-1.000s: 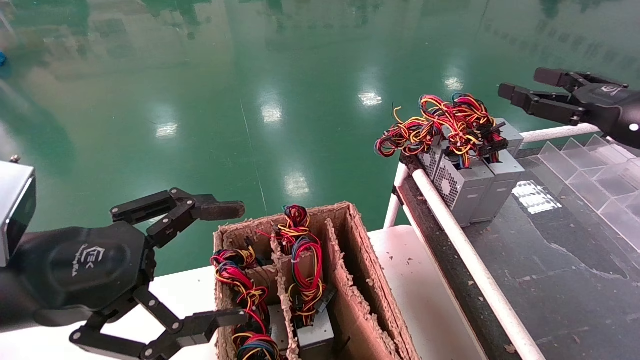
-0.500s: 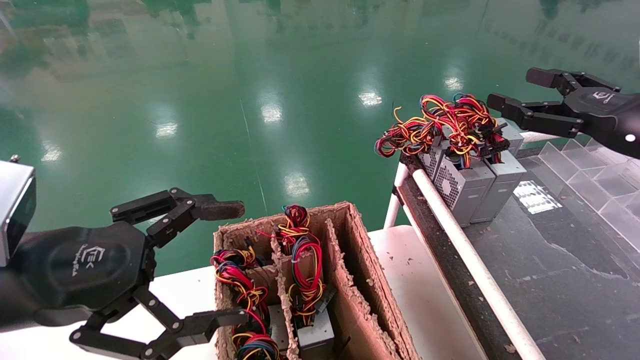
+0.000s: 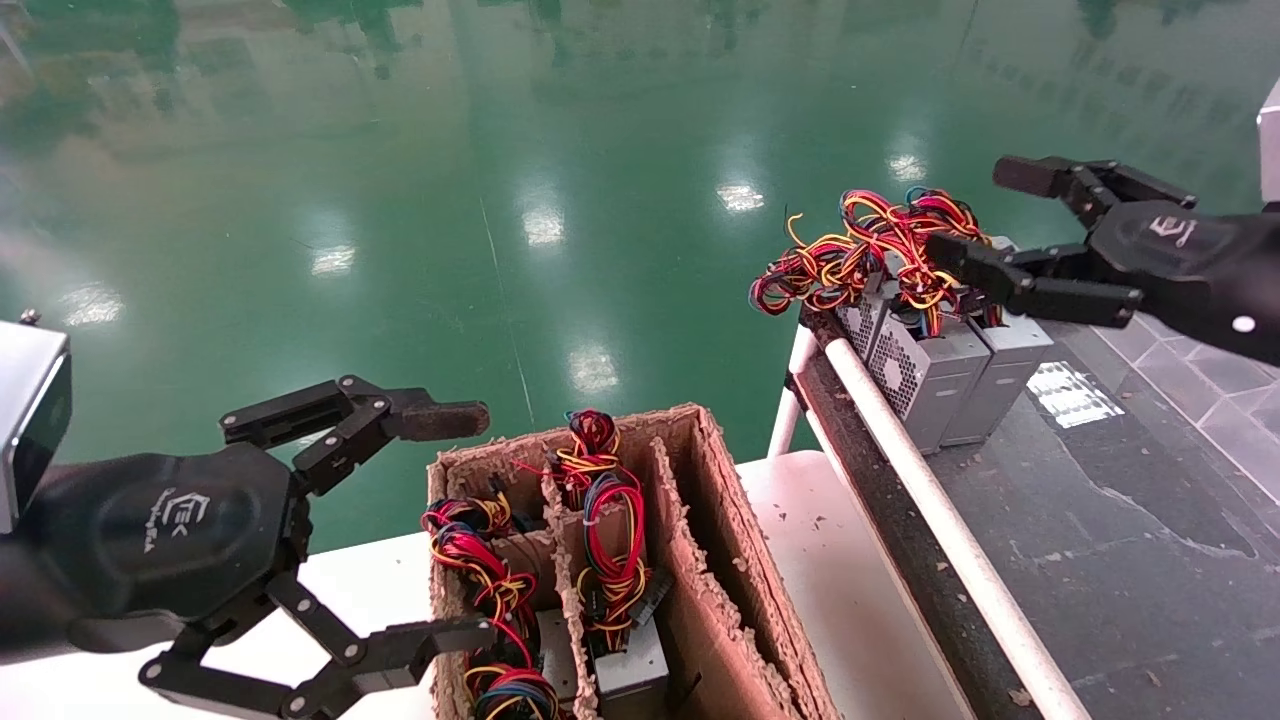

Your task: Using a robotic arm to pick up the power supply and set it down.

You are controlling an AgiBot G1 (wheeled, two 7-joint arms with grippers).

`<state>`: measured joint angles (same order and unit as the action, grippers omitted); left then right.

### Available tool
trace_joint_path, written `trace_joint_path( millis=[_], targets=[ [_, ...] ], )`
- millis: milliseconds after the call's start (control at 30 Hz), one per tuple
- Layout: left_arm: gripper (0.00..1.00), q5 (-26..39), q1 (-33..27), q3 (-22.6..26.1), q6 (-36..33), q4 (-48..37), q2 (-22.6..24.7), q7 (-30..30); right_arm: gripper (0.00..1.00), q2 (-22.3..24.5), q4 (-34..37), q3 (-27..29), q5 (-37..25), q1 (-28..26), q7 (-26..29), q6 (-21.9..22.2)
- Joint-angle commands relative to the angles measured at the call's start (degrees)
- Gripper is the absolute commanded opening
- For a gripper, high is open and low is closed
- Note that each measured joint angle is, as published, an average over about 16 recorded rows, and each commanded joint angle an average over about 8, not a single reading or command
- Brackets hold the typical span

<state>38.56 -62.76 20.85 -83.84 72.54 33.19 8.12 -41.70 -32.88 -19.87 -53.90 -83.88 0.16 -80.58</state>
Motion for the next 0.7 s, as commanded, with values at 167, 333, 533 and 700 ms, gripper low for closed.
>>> trace_joint_path(
  millis=[167,333,533,700],
  targets=[
    [1.0,0.0,0.0,0.0,0.0,0.0,0.0,0.0,1.0,1.21,-7.38,0.7,2.18,4.05,1.92,-0.93],
    [1.0,0.0,0.0,0.01,0.0,0.0,0.0,0.0,1.0,2.22,-13.49,1.28,3.99,7.4,3.51,-1.69],
    [1.0,-0.01,0.0,0.01,0.0,0.0,0.0,-0.01,1.0,3.43,-20.86,1.97,6.17,11.44,5.43,-2.62],
    [1.0,-0.01,0.0,0.01,0.0,0.0,0.0,-0.01,1.0,4.43,-26.97,2.55,7.98,14.79,7.02,-3.39]
  ],
)
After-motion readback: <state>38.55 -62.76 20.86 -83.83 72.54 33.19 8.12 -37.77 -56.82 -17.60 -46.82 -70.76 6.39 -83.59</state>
